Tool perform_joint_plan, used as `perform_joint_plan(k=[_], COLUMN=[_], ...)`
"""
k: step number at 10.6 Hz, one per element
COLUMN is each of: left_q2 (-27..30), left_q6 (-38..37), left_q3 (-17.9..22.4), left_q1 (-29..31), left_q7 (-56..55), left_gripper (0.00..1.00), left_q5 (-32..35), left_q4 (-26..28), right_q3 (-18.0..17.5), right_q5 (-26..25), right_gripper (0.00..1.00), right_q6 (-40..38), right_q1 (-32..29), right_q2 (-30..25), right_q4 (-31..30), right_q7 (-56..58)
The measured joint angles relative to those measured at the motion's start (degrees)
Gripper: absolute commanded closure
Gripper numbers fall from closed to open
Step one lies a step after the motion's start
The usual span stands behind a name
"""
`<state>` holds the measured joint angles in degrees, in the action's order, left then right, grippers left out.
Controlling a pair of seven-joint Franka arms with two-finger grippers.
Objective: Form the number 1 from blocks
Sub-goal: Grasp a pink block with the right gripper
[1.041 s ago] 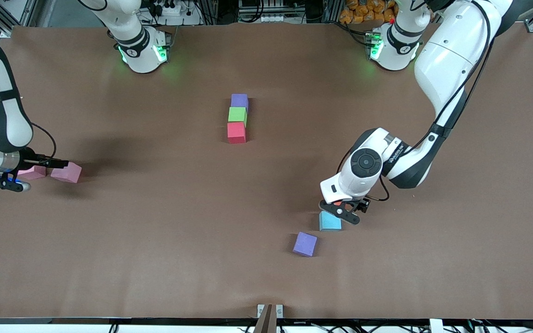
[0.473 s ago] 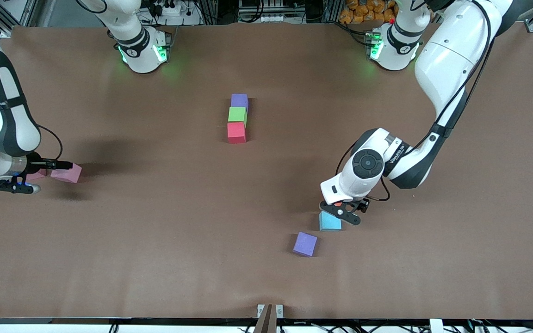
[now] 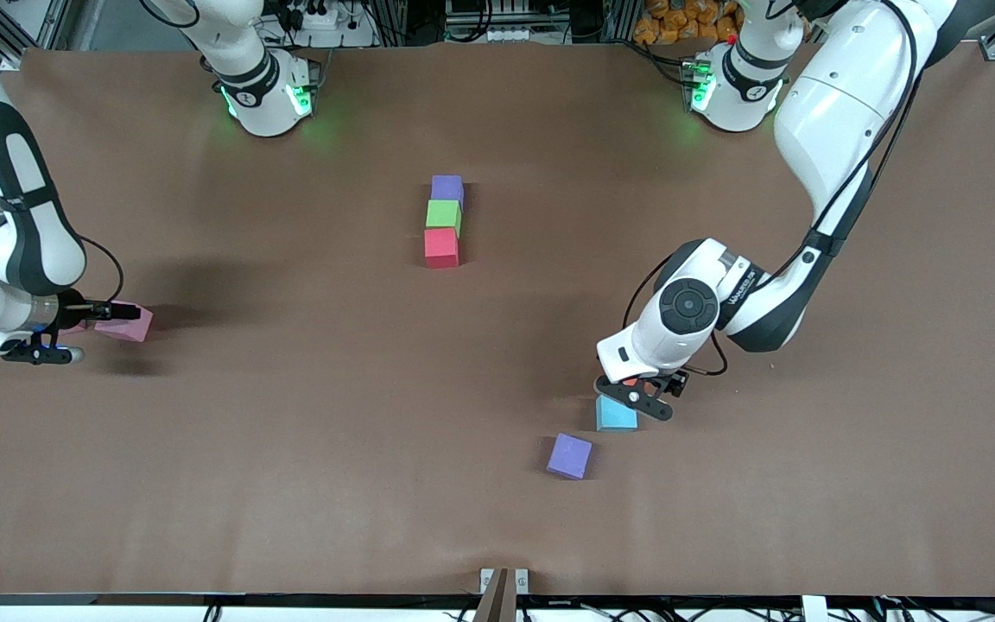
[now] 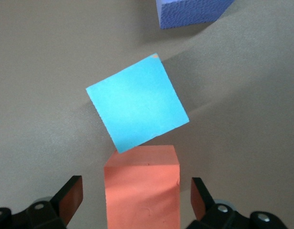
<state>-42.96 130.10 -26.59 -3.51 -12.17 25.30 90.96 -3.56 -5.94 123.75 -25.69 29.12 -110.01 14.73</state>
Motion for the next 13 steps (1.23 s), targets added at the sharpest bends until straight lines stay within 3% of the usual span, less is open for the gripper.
perform_joint_plan(k=[6, 7, 8, 9, 11, 13], left_q2=[-1.48, -2.08, -2.56, -2.75, -2.74, -2.66], left_q6=[-0.37, -0.37, -0.37, -0.37, -0.37, -0.38], left_q3=[0.31, 0.37, 0.42, 0.44, 0.38, 0.28], left_q1=[-0.36, -0.34, -0.34, -0.34, -0.36, -0.40], left_q7=[0.00, 0.00, -0.01, -0.56, -4.27, -7.94], left_gripper=[0.00, 0.30, 0.95, 1.00, 1.00, 1.00], left_q5=[0.00, 0.00, -0.02, -0.23, -0.47, -0.47], left_q4=[0.64, 0.66, 0.66, 0.66, 0.58, 0.45], right_q3=[0.00, -0.01, -0.02, -0.02, -0.05, -0.53], right_q5=[-0.01, -0.02, -0.02, -0.02, -0.08, -0.10], right_gripper=[0.27, 0.35, 0.44, 0.54, 0.76, 0.87], right_q6=[2.07, 2.56, 2.83, 2.92, 2.90, 2.84], right_q1=[-0.13, -0.13, -0.13, -0.13, -0.12, -0.10], right_q2=[0.77, 1.00, 1.18, 1.26, 1.19, 1.16], right_q4=[-0.16, -0.16, -0.16, -0.16, -0.10, -0.03], right_q7=[0.54, 0.56, 0.58, 0.60, 0.63, 0.76])
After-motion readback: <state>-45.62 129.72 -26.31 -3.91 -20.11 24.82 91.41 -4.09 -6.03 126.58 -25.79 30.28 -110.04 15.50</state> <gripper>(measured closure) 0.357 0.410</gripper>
